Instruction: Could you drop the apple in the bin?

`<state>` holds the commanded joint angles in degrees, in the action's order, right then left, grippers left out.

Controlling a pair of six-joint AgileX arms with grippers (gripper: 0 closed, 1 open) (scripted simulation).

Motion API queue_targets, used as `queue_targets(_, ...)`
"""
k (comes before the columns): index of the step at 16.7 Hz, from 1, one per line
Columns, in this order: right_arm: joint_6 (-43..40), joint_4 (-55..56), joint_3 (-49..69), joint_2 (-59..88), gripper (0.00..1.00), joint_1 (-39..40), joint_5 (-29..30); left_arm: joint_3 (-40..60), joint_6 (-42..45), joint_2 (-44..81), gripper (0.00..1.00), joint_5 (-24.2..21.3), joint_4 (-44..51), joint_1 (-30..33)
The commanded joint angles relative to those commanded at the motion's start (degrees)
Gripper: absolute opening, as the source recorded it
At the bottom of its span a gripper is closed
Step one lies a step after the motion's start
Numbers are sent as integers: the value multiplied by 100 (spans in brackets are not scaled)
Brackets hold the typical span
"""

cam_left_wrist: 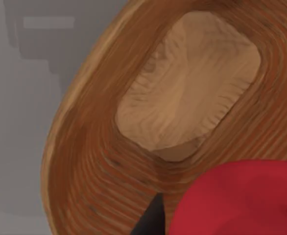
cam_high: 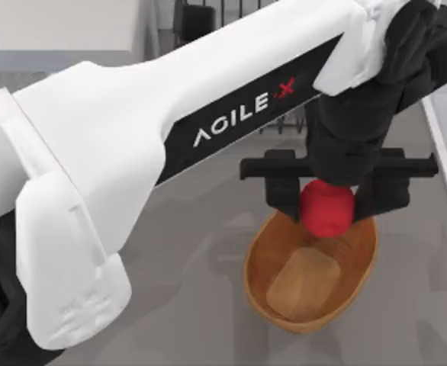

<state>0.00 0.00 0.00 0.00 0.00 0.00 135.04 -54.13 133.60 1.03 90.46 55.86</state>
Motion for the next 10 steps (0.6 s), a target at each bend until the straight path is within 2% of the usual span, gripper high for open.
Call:
queue_targets(6, 0, 0, 0, 0, 100, 0, 0, -1585, 5, -264, 0, 0, -1212, 7)
queue_targets(10, 0, 0, 0, 0, 100, 0, 0, -1772, 5, -315, 0, 9, -1395, 5)
